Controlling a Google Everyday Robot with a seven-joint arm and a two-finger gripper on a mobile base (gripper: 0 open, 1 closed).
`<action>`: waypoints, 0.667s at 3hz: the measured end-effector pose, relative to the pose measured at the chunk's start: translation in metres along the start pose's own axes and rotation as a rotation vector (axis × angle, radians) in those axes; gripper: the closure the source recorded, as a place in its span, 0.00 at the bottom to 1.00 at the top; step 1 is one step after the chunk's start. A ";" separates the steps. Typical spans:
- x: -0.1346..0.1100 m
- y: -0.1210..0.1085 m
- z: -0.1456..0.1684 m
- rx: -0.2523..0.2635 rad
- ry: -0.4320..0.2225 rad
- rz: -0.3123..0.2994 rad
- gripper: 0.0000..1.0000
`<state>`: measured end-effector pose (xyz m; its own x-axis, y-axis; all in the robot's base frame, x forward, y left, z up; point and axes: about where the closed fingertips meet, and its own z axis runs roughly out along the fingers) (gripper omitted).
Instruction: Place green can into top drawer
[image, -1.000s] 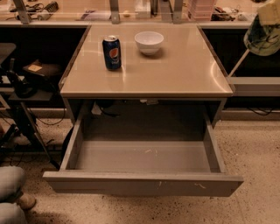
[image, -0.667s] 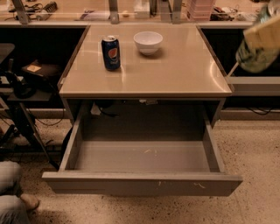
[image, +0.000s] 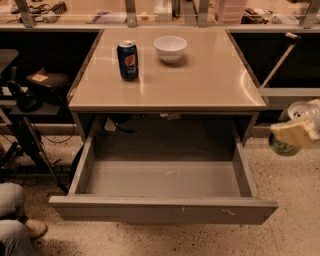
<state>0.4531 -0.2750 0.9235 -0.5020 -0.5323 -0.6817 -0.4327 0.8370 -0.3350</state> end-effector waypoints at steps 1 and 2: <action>0.043 0.021 0.035 -0.029 0.068 0.012 1.00; 0.028 0.055 0.082 -0.109 0.007 0.058 1.00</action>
Offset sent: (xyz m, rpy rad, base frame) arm 0.0580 0.0968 -0.1272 0.2387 0.0710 0.0940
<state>0.4771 -0.2338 0.8325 -0.5335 -0.4843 -0.6934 -0.4810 0.8481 -0.2223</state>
